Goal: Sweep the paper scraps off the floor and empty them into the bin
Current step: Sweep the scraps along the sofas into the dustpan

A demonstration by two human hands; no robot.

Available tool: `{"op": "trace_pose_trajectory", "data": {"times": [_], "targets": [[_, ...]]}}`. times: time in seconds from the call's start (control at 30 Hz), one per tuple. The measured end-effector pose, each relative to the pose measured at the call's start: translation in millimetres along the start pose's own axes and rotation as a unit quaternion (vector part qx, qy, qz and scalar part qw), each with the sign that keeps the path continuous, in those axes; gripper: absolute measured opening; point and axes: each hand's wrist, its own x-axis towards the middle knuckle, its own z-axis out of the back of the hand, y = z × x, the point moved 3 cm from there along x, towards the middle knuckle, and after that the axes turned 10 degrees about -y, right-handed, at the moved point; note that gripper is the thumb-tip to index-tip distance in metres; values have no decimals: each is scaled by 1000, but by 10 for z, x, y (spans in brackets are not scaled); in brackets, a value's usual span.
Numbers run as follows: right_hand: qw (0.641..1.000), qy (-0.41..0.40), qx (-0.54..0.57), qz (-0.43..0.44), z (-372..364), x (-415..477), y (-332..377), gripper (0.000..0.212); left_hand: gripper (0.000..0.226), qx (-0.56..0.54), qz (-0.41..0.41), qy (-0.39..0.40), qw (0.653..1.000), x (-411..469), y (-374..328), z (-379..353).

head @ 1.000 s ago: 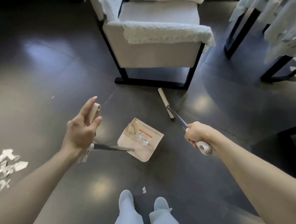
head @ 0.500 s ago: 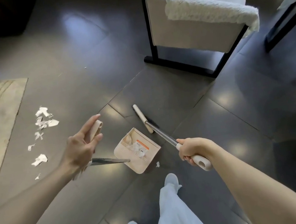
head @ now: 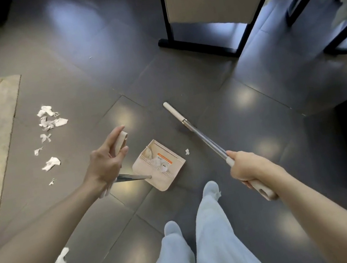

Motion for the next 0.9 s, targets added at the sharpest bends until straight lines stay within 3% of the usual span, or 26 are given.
{"op": "trace_pose_trajectory", "data": {"times": [0.13, 0.27, 0.37, 0.47, 0.57, 0.7, 0.9], "targets": [[999, 1, -28, -24, -240, -30, -75, 45, 53, 5, -10, 16, 1000, -53, 47, -152], [995, 78, -56, -9, -463, -171, -36, 23, 52, 10, -9, 14, 1000, -26, 37, -308], [994, 111, -1, -2, -618, -321, 57, 38, 51, 15, -6, 8, 1000, 56, -13, -366], [975, 147, 162, -42, -621, -409, 115, 56, 51, 16, -4, 4, 1000, 128, -82, -425], [953, 160, 248, -66, -305, -295, 98, 59, 51, 19, 0, -8, 1000, 189, -124, -480], [933, 186, 299, -68, 324, -65, 186, 40, 49, 2, 34, -48, 998, 384, -118, -412], [940, 154, 305, -4, 979, 288, 823, 65, 51, -16, 74, -148, 986, 829, -115, -59]]}}
